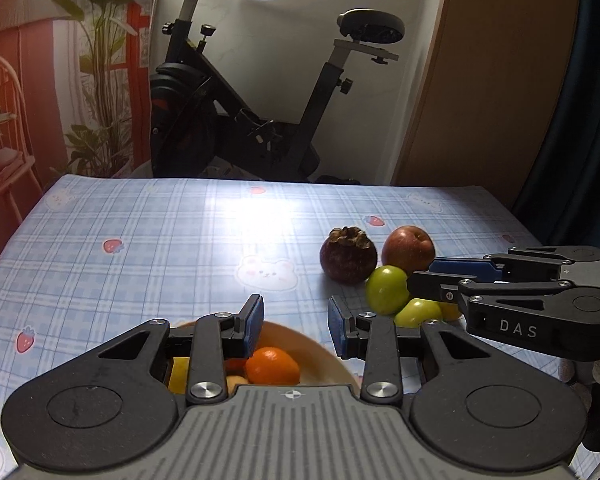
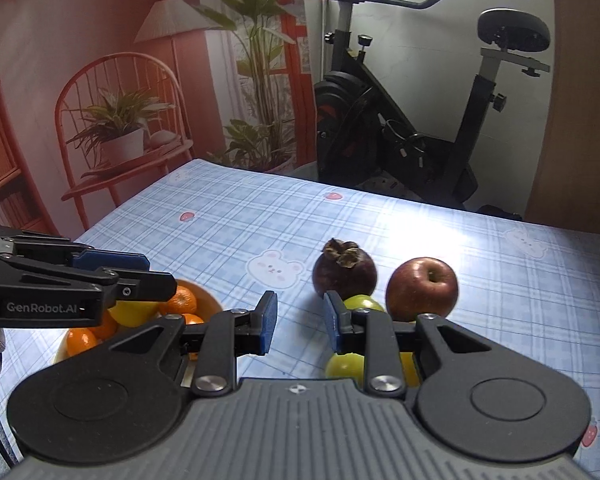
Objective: Organize fruits
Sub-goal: 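Grasp the yellow lemon in the fruit pile with the left gripper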
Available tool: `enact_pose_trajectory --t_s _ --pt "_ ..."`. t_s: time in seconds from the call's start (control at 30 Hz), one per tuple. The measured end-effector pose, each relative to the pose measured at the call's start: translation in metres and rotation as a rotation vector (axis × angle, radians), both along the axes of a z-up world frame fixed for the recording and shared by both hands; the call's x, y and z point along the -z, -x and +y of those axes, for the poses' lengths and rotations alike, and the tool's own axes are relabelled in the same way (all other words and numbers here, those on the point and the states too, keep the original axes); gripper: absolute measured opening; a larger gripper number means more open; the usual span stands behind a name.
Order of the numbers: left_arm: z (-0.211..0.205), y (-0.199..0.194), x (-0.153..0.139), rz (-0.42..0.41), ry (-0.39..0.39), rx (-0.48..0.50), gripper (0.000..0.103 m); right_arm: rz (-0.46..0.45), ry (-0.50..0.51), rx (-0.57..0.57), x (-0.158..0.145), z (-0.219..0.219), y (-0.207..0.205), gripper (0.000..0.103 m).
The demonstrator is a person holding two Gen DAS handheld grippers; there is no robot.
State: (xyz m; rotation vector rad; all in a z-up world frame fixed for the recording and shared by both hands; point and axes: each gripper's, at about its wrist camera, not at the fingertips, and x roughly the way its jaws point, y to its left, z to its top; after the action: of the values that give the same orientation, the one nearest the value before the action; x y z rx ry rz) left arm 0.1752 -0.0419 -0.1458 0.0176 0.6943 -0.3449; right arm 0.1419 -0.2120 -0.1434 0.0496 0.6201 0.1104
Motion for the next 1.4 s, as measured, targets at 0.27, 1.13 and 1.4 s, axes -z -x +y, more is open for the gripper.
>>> enact_pose_trajectory --t_s 0.27,1.13,1.4 --pt "-0.042 -0.019 -0.002 0.000 0.030 0.041 0.037 -0.016 -0.001 0.084 0.000 -0.043 0.013 0.029" --pt "-0.122 -0.078 0.041 0.238 0.095 0.174 0.037 0.085 0.028 0.002 0.046 -0.081 0.017 0.046" --pt "-0.134 -0.091 0.049 0.278 0.105 0.172 0.037 0.100 0.011 -0.050 0.052 -0.080 0.005 0.055"
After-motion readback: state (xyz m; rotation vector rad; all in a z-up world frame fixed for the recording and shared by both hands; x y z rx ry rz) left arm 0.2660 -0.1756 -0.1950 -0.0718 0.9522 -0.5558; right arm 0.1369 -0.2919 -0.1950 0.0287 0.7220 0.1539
